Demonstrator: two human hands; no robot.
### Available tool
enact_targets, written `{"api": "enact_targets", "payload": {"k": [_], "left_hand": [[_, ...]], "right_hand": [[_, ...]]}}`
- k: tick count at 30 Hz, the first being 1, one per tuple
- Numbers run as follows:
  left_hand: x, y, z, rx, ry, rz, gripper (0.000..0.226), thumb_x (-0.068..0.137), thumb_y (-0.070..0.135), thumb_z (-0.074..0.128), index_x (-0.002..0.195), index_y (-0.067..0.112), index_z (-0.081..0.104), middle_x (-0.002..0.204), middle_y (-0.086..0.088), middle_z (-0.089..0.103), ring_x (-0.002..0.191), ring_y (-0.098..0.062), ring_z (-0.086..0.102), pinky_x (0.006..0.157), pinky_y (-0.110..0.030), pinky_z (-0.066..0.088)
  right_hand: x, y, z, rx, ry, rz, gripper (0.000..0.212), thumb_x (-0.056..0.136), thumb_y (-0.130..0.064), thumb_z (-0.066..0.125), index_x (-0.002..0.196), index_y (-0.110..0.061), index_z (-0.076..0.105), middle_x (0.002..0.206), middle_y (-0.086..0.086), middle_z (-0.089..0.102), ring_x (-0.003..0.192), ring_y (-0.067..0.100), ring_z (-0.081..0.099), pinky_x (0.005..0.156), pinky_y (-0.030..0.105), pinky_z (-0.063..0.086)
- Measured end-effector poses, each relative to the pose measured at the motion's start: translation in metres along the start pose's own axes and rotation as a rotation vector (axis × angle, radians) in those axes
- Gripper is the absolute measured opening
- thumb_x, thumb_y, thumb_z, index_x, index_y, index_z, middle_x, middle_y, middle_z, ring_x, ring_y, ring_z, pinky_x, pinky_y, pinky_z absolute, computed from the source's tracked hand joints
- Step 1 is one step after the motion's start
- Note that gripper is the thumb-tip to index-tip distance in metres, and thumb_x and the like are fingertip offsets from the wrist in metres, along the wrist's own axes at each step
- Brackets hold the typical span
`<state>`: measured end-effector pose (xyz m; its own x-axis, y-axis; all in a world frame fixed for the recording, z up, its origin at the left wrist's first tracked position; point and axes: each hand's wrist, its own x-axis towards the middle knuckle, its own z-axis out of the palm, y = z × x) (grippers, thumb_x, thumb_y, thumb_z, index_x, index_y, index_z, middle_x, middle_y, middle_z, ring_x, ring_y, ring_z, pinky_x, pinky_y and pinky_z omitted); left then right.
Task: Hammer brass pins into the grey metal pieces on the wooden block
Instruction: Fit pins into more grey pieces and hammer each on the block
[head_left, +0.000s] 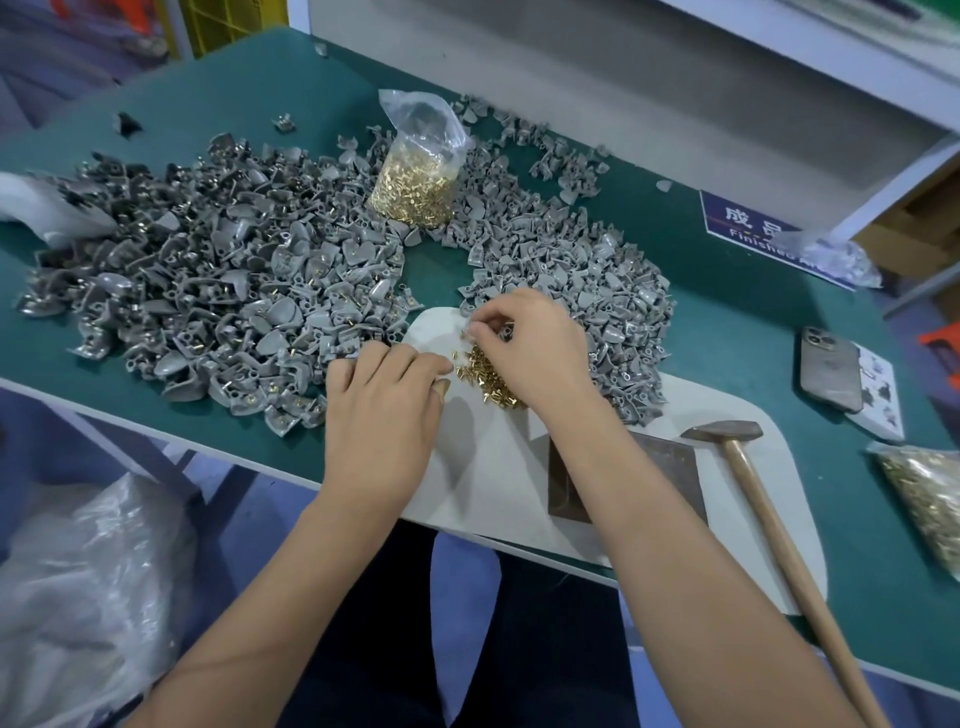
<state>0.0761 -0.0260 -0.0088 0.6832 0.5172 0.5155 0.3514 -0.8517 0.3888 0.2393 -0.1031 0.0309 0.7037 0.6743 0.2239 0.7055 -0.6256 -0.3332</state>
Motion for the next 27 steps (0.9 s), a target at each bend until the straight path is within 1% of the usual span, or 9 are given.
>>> {"api": "enact_targets", "payload": {"k": [2,5,7,12,19,21,23,25,27], "left_hand": [[0.000,0.000,0.000,0.010,0.014,-0.025,0.027,0.090,0.027,0.071,0.116,0.024,0.066,0.101,0.006,0.065,0.099,-0.026,0.055,0.082,-0.040,0.031],[0.001,0.001,0.000,0.004,0.009,-0.051,0.038,0.090,0.037,0.071,0.124,0.023,0.061,0.102,0.008,0.066,0.101,-0.025,0.054,0.083,-0.040,0.032],[0.001,0.001,0.000,-0.004,0.009,-0.055,0.039,0.089,0.039,0.072,0.122,0.021,0.061,0.100,0.009,0.066,0.098,-0.025,0.055,0.080,-0.040,0.032],[-0.001,-0.001,-0.003,-0.087,0.022,-0.038,0.016,0.092,0.028,0.065,0.103,0.017,0.065,0.096,0.005,0.068,0.090,-0.028,0.055,0.076,-0.038,0.029],[0.000,0.000,-0.005,-0.157,-0.041,-0.062,0.032,0.097,0.040,0.058,0.123,0.022,0.063,0.100,0.009,0.067,0.094,-0.022,0.052,0.079,-0.036,0.032],[-0.001,0.000,-0.006,-0.228,-0.031,-0.089,0.030,0.100,0.036,0.054,0.127,0.023,0.057,0.090,0.015,0.056,0.093,-0.021,0.048,0.079,-0.034,0.029],[-0.002,0.002,-0.006,-0.274,-0.016,-0.116,0.029,0.102,0.030,0.052,0.130,0.021,0.053,0.088,0.013,0.048,0.097,-0.021,0.047,0.083,-0.032,0.028],[-0.002,0.003,-0.007,-0.292,-0.007,-0.135,0.029,0.102,0.023,0.050,0.129,0.016,0.053,0.099,0.004,0.058,0.104,-0.024,0.048,0.090,-0.035,0.030],[-0.003,0.003,-0.009,-0.291,0.007,-0.138,0.026,0.101,0.017,0.048,0.125,0.012,0.054,0.111,-0.003,0.062,0.106,-0.028,0.049,0.093,-0.038,0.033]], "right_hand": [[0.000,0.003,-0.003,0.217,-0.013,-0.021,0.007,0.090,-0.037,0.071,0.093,-0.035,0.077,0.092,-0.017,0.069,0.087,0.000,0.061,0.071,0.027,0.048],[-0.006,0.003,-0.009,0.506,-0.119,-0.146,0.004,0.087,-0.025,0.078,0.089,-0.025,0.081,0.081,-0.014,0.073,0.069,-0.007,0.060,0.062,0.008,0.041],[-0.009,-0.001,-0.010,0.597,-0.204,-0.200,0.005,0.086,-0.022,0.078,0.083,-0.026,0.080,0.075,-0.014,0.072,0.060,-0.007,0.057,0.056,0.005,0.038],[-0.010,-0.005,-0.010,0.682,-0.329,-0.256,0.012,0.085,-0.025,0.080,0.076,-0.031,0.078,0.073,-0.019,0.070,0.063,-0.004,0.058,0.059,0.007,0.038],[-0.011,-0.003,-0.015,0.693,-0.344,-0.254,0.007,0.088,-0.031,0.079,0.081,-0.028,0.082,0.075,-0.016,0.071,0.064,0.000,0.056,0.059,0.022,0.041],[-0.009,-0.003,-0.014,0.580,-0.271,-0.195,0.018,0.092,-0.041,0.073,0.082,-0.030,0.081,0.074,-0.018,0.070,0.067,0.000,0.060,0.061,0.023,0.047],[-0.005,-0.003,-0.010,0.230,-0.186,-0.120,0.024,0.093,-0.049,0.067,0.084,-0.032,0.079,0.083,-0.017,0.072,0.080,0.005,0.065,0.071,0.033,0.055],[-0.002,-0.004,-0.006,-0.004,-0.172,-0.068,0.024,0.092,-0.053,0.065,0.087,-0.034,0.078,0.087,-0.014,0.072,0.086,0.012,0.065,0.074,0.033,0.054],[0.000,-0.007,-0.003,-0.048,-0.168,-0.065,0.026,0.091,-0.056,0.066,0.086,-0.034,0.078,0.084,-0.013,0.071,0.084,0.013,0.064,0.070,0.031,0.050]]}}
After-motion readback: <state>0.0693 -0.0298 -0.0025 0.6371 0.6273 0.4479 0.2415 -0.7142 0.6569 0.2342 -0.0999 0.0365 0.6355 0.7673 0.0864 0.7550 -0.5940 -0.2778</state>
